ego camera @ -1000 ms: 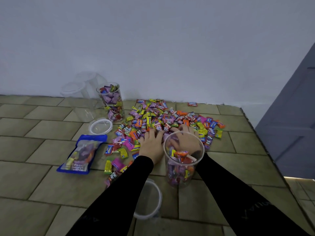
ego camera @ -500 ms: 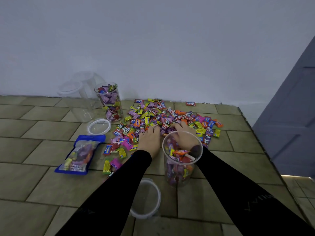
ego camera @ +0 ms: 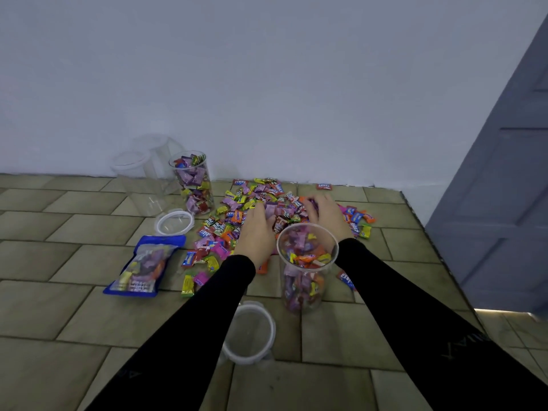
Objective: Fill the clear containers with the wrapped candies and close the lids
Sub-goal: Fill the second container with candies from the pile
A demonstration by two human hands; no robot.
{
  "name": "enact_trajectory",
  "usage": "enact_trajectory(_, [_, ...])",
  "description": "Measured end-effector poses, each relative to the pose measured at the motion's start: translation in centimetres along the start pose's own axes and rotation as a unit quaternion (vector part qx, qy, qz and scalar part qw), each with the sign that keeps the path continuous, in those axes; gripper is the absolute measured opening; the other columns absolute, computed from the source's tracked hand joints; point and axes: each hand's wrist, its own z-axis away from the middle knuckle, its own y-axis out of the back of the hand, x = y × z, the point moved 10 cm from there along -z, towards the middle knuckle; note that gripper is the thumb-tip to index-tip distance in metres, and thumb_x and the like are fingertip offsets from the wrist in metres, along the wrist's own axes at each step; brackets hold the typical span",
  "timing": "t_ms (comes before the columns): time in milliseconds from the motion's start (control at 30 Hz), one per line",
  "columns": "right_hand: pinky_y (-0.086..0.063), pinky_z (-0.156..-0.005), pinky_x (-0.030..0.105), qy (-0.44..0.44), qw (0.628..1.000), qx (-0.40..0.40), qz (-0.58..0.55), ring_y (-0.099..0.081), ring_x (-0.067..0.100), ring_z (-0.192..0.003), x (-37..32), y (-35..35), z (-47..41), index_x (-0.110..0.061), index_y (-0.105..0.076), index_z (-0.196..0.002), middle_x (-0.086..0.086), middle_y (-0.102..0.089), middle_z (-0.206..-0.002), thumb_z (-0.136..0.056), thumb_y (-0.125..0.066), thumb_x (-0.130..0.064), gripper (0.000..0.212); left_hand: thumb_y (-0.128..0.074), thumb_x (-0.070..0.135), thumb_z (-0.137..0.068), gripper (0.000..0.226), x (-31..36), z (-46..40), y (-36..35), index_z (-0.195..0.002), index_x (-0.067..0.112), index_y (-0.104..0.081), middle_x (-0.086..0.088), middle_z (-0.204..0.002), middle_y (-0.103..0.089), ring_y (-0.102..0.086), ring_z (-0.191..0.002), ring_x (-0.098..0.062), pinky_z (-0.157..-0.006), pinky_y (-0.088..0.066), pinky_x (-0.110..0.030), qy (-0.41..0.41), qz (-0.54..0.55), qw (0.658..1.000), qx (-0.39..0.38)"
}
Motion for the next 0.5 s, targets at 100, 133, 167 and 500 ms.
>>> enact_trajectory(100, [-0.027,-0.07,0.016,-0.002,0.999,0.039,-0.028,-0.046,0.013,-0.089,-0.6,2.2,0.2,-0.005,-0.058,-0.111,0.01,-0.055,-0.105,-0.102,-0.043,-0.021,0.024,-0.038,0.015,-0.103,0.017,1.4,0.6,1.2,-0.087,0.013,-0.033,0.0,-0.082,-0.034,-0.03,-0.07,-0.013,-0.057,-0.028,-0.026,0.004,0.06,0.998,0.018])
enact_trajectory(133, [-0.027,-0.07,0.016,-0.004,0.998,0.055,-0.039,-0.047,0.014,-0.088,-0.8,2.9,0.3,-0.007,-0.058,-0.11,0.009,-0.055,-0.104,-0.102,-0.043,-0.021,0.023,-0.039,0.016,-0.103,0.018,2.0,0.9,1.8,-0.086,0.013,-0.032,0.0,-0.081,-0.033,-0.029,-0.069,-0.014,-0.056,-0.027,-0.026,-0.001,0.073,0.997,0.029])
enact_trajectory(167, [-0.029,-0.071,0.017,-0.004,0.996,0.072,-0.053,-0.049,0.015,-0.089,-0.9,3.7,0.5,-0.008,-0.058,-0.109,0.007,-0.055,-0.103,-0.102,-0.042,-0.023,0.022,-0.038,0.017,-0.103,0.017,2.5,1.1,2.3,-0.087,0.012,-0.032,-0.001,-0.081,-0.034,-0.03,-0.069,-0.014,-0.056,-0.029,-0.025,-0.003,0.088,0.995,0.04])
enact_trajectory(500, [-0.042,-0.067,0.02,0.001,0.961,0.136,-0.24,-0.052,0.011,-0.076,-5.1,8.0,2.9,-0.017,-0.055,-0.101,-0.008,-0.054,-0.082,-0.101,-0.043,-0.027,0.016,-0.037,0.025,-0.104,0.014,7.6,4.0,6.1,-0.105,0.011,-0.04,-0.004,-0.097,-0.052,-0.046,-0.08,-0.011,-0.061,-0.036,-0.005,-0.02,0.196,0.975,0.104])
